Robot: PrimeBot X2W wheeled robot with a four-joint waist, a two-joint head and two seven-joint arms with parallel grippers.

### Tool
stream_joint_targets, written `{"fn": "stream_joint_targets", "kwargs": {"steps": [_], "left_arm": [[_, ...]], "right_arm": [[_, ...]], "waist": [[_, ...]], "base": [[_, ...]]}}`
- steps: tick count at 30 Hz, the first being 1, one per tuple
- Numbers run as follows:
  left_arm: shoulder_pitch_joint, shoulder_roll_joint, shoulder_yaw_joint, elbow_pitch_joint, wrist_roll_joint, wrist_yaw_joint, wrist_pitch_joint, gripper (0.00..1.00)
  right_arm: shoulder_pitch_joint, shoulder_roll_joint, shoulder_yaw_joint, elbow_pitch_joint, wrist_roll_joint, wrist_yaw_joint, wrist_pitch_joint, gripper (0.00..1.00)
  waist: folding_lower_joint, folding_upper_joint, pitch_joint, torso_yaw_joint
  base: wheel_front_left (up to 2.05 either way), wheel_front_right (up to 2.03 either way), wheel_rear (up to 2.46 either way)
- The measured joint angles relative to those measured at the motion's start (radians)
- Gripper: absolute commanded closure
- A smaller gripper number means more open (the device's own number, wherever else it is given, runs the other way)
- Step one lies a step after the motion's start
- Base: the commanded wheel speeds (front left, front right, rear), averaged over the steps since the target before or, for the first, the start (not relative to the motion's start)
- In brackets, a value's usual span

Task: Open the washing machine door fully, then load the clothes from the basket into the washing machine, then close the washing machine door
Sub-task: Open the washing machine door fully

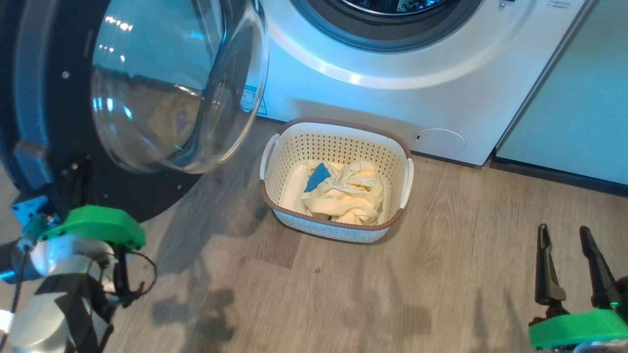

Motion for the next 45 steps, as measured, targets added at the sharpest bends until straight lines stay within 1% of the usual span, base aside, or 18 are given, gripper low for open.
{"fn": "stream_joint_targets", "kwargs": {"steps": [8, 14, 22, 29, 39, 42, 44, 45], "left_arm": [[-0.041, 0.045, 0.043, 0.101, -0.021, 0.0, 0.0, 1.0], [-0.066, 0.052, 0.064, 0.15, -0.025, 0.0, 0.0, 1.0], [-0.065, 0.052, 0.092, 0.156, -0.024, 0.0, 0.0, 1.0], [-0.019, 0.034, 0.113, 0.086, 0.007, 0.0, 0.0, 1.0], [0.099, -0.039, 0.119, -0.102, 0.066, 0.0, 0.0, 1.0], [0.126, -0.053, 0.107, -0.16, 0.09, -0.001, 0.0, 1.0], [0.144, -0.066, 0.079, -0.192, 0.103, -0.001, 0.0, 1.0], [0.154, -0.075, 0.065, -0.206, 0.109, -0.001, 0.0, 0.85]], "right_arm": [[0.0, 0.0, 0.0, 0.002, 0.0, 0.0, 0.0, 0.0], [0.0, 0.0, 0.001, 0.005, 0.0, 0.0, 0.0, 0.0], [0.0, 0.0, 0.001, 0.005, 0.0, 0.0, 0.0, 0.0], [0.001, 0.0, 0.0, 0.005, 0.0, 0.0, 0.0, 0.0], [0.0, 0.0, -0.011, 0.004, -0.009, 0.0, 0.0, 0.0], [0.0, 0.0, -0.012, 0.003, -0.009, 0.0, 0.0, 0.0], [0.0, 0.0, -0.012, 0.002, -0.009, 0.0, 0.0, 0.0], [0.0, 0.0, -0.012, 0.002, -0.009, 0.0, 0.0, 0.0]], "waist": [[0.0, 0.0, -0.005, -0.006], [0.0, 0.0, -0.009, -0.011], [0.0, 0.0, -0.017, -0.013], [0.0, 0.0, -0.018, -0.013], [0.0, 0.0, -0.012, -0.013], [0.0, 0.0, -0.011, -0.017], [0.0, 0.0, -0.011, -0.021], [0.0, 0.0, -0.01, -0.024]], "base": [[0.0, 0.0, 0.0], [0.0, 0.0, 0.0], [0.0, 0.0, 0.0], [0.0, 0.0, 0.0], [0.0, 0.0, 0.0], [0.0, 0.0, 0.0], [0.0, 0.0, 0.0], [0.0, 0.0, 0.0]]}}
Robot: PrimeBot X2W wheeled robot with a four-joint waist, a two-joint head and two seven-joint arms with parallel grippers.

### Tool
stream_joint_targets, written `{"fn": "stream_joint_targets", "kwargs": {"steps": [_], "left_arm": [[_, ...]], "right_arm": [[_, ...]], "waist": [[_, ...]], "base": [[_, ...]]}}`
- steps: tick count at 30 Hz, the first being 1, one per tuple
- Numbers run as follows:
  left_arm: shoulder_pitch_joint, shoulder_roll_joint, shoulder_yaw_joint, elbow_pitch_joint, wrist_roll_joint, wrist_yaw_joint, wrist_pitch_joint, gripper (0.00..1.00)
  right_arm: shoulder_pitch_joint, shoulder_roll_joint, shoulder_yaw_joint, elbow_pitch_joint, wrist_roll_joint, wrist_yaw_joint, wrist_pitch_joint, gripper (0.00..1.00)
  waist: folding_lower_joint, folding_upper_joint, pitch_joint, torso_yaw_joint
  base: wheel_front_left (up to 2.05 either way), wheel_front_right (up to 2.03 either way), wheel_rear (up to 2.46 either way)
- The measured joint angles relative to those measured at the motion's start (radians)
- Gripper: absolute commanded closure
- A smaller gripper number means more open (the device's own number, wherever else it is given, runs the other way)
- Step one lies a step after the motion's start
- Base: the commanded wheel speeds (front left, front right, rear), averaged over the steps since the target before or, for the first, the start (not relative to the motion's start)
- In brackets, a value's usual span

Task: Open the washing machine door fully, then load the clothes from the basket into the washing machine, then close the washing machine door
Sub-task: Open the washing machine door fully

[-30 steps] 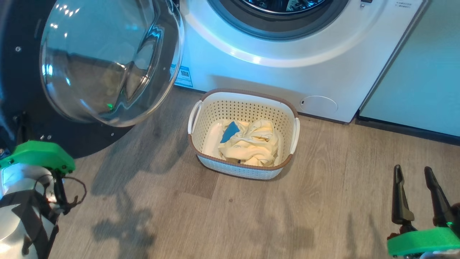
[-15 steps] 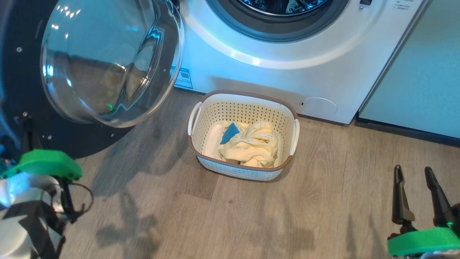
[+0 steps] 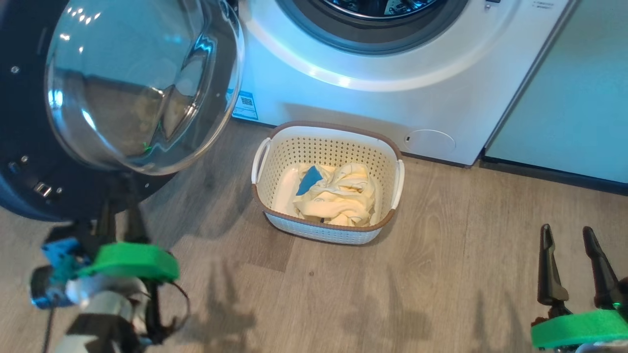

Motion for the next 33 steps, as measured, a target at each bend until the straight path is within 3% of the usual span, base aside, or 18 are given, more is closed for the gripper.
{"fn": "stream_joint_targets", "kwargs": {"steps": [2, 3, 4, 17, 33], "left_arm": [[0.018, -0.014, -0.028, -0.026, 0.006, 0.0, 0.0, 0.49], [0.03, -0.018, -0.055, -0.046, 0.01, -0.001, 0.0, 0.1], [0.031, -0.019, -0.066, -0.05, 0.012, -0.001, 0.0, 0.0], [0.029, -0.049, -0.168, -0.043, 0.028, -0.004, 0.015, 0.0], [0.027, -0.063, -0.184, -0.01, 0.036, -0.006, 0.015, 0.0]], "right_arm": [[0.0, 0.0, 0.0, -0.001, -0.002, 0.0, 0.0, 0.0], [0.0, 0.0, 0.001, -0.003, -0.009, 0.0, 0.0, 0.0], [-0.001, 0.0, 0.003, -0.004, -0.009, 0.0, 0.0, 0.0], [-0.016, 0.0, 0.016, -0.004, -0.023, 0.0, 0.0, 0.0], [-0.017, 0.0, 0.013, -0.015, -0.034, 0.0, 0.0, 0.0]], "waist": [[0.0, 0.0, 0.0, -0.007], [0.0, 0.0, 0.002, -0.015], [0.0, 0.0, 0.002, -0.019], [0.0, 0.0, -0.005, -0.101], [0.0, 0.0, -0.005, -0.212]], "base": [[0.0, 0.0, 0.0], [0.0, 0.0, 0.0], [0.0, 0.0, 0.0], [0.0, 0.0, 0.0], [0.0, 0.0, 0.0]]}}
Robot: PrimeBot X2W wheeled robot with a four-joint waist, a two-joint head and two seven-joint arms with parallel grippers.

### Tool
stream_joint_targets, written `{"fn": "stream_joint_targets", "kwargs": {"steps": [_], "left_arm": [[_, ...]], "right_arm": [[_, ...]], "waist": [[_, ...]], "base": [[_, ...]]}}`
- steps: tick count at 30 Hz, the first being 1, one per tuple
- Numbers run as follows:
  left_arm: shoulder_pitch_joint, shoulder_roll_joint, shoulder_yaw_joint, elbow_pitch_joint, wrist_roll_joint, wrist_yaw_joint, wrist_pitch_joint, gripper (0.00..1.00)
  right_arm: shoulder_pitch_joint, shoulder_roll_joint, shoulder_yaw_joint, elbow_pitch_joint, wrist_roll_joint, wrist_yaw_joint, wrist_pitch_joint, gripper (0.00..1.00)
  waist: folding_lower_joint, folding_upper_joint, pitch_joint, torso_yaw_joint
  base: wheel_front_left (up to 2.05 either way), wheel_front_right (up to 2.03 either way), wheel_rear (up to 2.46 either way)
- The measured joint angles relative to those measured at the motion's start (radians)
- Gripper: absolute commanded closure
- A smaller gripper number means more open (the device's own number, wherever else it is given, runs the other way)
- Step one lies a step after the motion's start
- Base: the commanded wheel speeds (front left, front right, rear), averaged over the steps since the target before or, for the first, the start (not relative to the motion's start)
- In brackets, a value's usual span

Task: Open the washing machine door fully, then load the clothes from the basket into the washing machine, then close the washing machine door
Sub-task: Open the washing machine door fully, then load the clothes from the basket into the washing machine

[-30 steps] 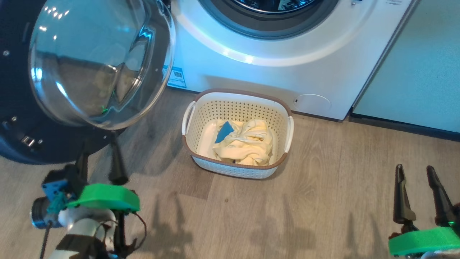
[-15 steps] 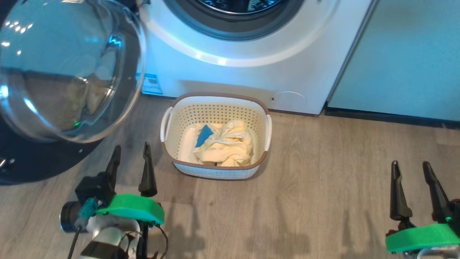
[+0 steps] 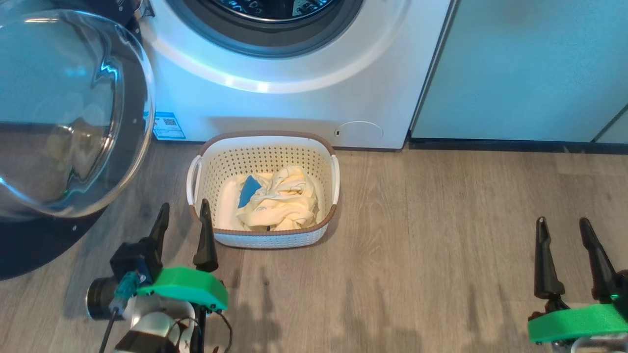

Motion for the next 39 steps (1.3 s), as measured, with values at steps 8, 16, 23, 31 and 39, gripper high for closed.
{"fn": "stream_joint_targets", "kwargs": {"steps": [8, 16, 23, 31, 39], "left_arm": [[0.0, 0.0, -0.012, 0.003, 0.0, 0.0, 0.0, 0.0], [0.001, 0.001, -0.017, 0.006, 0.0, 0.0, 0.0, 0.0], [0.001, 0.001, -0.019, 0.009, 0.0, 0.0, 0.0, 0.0], [0.001, 0.001, -0.02, 0.011, 0.0, 0.002, -0.001, 0.0], [0.001, 0.001, -0.033, 0.013, 0.0, 0.002, 0.001, 0.0]], "right_arm": [[0.0, 0.0, -0.003, 0.0, 0.0, 0.0, 0.0, 0.0], [0.0, 0.0, -0.005, 0.0, 0.0, 0.0, 0.0, 0.0], [0.0, 0.0, -0.005, 0.0, 0.0, 0.0, 0.0, 0.0], [0.001, 0.0, -0.004, 0.002, 0.0, 0.0, 0.0, 0.0], [0.001, 0.0, -0.006, 0.002, 0.0, 0.0, 0.0, 0.0]], "waist": [[0.0, 0.0, -0.014, -0.017], [0.0, 0.0, -0.018, -0.012], [0.0, 0.0, -0.018, -0.01], [-0.0001, 0.0, -0.018, -0.013], [0.0, 0.0, -0.017, -0.015]], "base": [[0.0, 0.0, 0.0], [0.0, 0.0, 0.0], [0.0, 0.0, 0.0], [0.0, -0.02, 0.01], [0.57, -0.83, 0.26]]}}
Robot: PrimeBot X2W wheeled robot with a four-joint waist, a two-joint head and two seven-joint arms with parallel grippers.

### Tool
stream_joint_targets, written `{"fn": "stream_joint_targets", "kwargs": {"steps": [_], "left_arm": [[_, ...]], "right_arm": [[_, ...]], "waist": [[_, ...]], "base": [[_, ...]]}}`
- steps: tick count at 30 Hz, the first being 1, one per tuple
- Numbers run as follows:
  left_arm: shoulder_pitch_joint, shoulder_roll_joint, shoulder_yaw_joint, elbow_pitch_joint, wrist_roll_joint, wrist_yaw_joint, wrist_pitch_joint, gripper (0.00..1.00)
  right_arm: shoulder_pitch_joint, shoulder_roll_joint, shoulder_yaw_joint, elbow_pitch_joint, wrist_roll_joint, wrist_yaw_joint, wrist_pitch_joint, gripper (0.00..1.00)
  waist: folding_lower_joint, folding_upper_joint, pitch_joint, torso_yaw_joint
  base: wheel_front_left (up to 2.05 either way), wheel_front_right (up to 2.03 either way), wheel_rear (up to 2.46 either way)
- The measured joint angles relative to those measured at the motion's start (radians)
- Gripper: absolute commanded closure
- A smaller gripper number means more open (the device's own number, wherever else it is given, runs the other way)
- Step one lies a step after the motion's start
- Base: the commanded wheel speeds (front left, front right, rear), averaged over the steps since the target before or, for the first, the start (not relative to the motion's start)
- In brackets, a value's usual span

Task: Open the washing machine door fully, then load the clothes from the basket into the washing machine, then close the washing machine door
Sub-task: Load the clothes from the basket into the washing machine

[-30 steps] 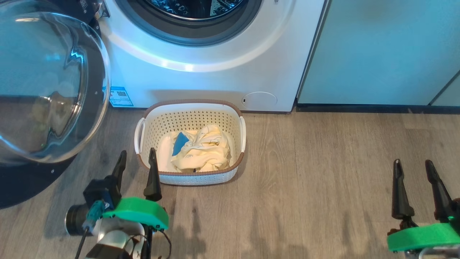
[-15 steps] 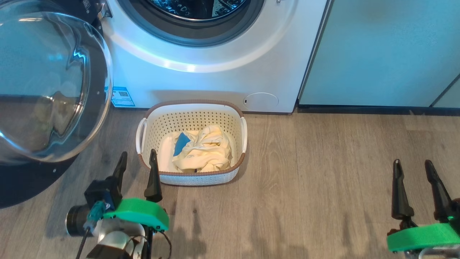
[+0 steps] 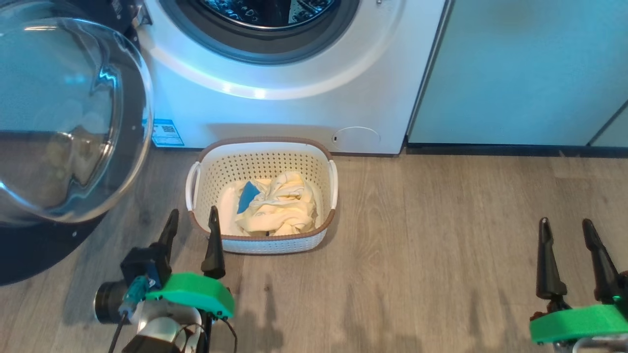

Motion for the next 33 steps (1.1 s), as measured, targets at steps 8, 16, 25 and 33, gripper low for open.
{"fn": "stream_joint_targets", "kwargs": {"steps": [8, 16, 25, 33], "left_arm": [[0.0, 0.003, -0.008, 0.005, 0.0, 0.0, 0.007, 0.0], [-0.008, 0.004, -0.012, 0.006, 0.018, 0.001, 0.007, 0.0], [-0.02, 0.0, -0.014, 0.005, 0.017, 0.001, 0.005, 0.0], [-0.02, 0.0, -0.015, 0.004, 0.017, 0.001, -0.002, 0.0]], "right_arm": [[0.001, 0.002, 0.0, 0.0, 0.003, 0.0, 0.0, 0.0], [-0.001, 0.002, 0.0, 0.0, 0.009, 0.0, 0.0, 0.0], [-0.013, 0.002, 0.0, -0.001, 0.009, 0.0, 0.0, 0.0], [-0.014, 0.002, 0.0, -0.001, 0.009, 0.0, 0.0, 0.0]], "waist": [[0.0, 0.0, 0.006, -0.002], [0.0003, 0.0, 0.015, -0.002], [0.0, 0.0, 0.018, 0.0], [0.0, 0.0, 0.022, -0.001]], "base": [[1.56, -1.82, 0.26], [1.43, -1.57, 0.14], [0.38, -0.38, 0.0], [0.0, 0.0, 0.0]]}}
